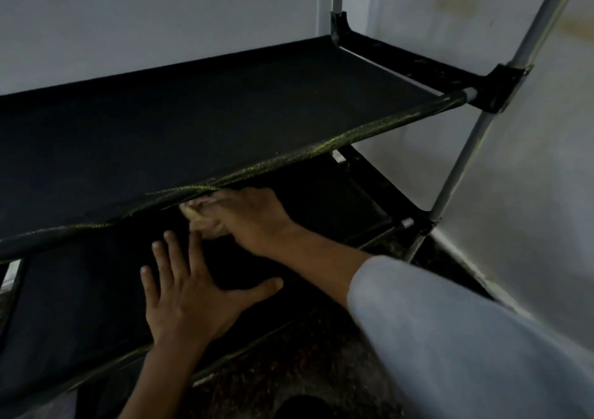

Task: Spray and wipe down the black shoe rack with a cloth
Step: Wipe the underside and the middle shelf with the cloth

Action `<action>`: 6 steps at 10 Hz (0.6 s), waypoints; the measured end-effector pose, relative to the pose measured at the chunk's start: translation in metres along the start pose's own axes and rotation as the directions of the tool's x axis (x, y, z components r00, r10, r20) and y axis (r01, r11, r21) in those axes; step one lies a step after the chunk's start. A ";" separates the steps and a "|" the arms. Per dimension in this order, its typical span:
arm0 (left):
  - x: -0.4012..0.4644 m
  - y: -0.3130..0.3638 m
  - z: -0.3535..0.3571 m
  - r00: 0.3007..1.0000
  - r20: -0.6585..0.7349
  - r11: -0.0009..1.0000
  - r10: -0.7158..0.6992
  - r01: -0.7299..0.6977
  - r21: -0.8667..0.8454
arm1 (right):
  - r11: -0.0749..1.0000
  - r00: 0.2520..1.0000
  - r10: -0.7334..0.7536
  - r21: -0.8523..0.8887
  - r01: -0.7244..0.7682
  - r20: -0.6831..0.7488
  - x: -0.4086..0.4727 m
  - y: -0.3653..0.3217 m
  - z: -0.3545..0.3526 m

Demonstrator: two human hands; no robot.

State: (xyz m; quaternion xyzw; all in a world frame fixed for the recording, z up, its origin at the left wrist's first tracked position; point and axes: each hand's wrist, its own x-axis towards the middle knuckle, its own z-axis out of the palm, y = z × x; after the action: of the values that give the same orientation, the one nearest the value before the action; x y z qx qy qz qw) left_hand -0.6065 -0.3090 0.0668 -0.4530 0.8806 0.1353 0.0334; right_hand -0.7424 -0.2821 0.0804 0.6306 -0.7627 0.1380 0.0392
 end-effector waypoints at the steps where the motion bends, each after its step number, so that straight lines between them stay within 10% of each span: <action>1: 0.009 -0.002 -0.002 0.996 0.001 0.996 0.087 -0.087 -0.001 | 0.993 0.994 0.079 -0.080 -0.084 -0.069 0.000 0.037 -0.002; 3: 0.006 -0.010 0.007 0.985 -0.021 0.982 0.174 -0.175 -0.071 | 0.857 0.897 0.417 -0.265 -0.443 -0.149 -0.016 0.102 -0.040; 4: 0.003 -0.007 0.005 0.974 -0.068 0.975 0.216 -0.219 -0.047 | 0.865 0.931 0.345 -0.345 -0.364 -0.117 -0.030 0.128 -0.038; 6: -0.004 -0.005 0.003 0.984 -0.087 0.984 0.158 -0.164 -0.073 | 0.888 0.814 0.411 -0.381 -0.256 0.411 -0.076 0.115 -0.067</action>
State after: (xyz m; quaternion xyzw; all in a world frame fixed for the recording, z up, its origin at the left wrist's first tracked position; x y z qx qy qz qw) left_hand -0.6009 -0.3079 0.0637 -0.3863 0.9089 0.1542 -0.0313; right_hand -0.8471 -0.1735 0.1087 0.4851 -0.8598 -0.1390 -0.0787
